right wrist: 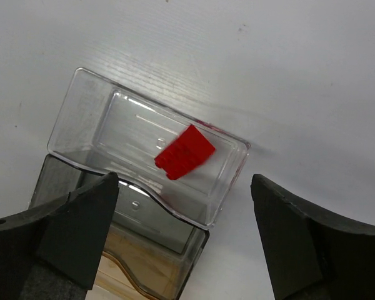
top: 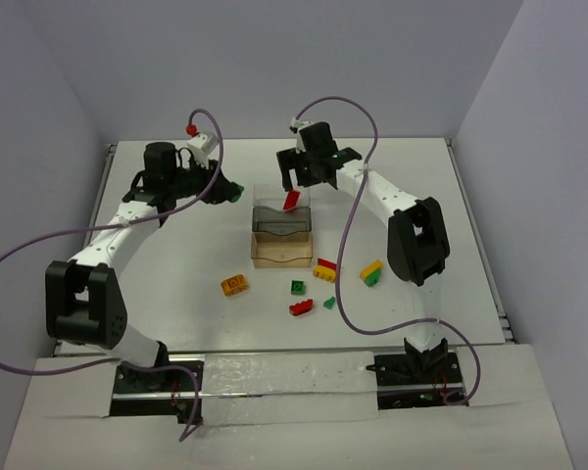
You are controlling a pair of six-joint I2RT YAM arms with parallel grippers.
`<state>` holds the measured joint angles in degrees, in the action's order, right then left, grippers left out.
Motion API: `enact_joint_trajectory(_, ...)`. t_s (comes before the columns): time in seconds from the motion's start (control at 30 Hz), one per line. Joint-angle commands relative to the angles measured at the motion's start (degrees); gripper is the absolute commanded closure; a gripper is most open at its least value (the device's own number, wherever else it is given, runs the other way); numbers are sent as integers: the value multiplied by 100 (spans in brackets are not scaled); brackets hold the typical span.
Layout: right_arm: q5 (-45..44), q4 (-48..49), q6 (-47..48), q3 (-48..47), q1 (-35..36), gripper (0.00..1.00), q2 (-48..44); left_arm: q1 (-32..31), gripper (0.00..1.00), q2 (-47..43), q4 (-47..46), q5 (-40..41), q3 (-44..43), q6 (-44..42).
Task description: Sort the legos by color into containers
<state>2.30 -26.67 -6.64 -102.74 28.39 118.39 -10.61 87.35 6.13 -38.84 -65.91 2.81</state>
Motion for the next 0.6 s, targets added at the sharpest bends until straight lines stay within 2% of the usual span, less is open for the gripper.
enact_joint_trajectory(0.0, 305, -103, -238, -16, 88, 0, -644, -279, 100, 76, -269, 98, -177, 17)
enact_joint_trajectory(0.23, 543, 12, -145, 852, -149, 0, -1901, -724, 100, 687, 257, 517, -572, -518)
enact_joint_trajectory(0.57, 490, -5, 253, 2241, -918, 0, -3175, -1243, 87, 1488, 663, 1037, -1055, -758)
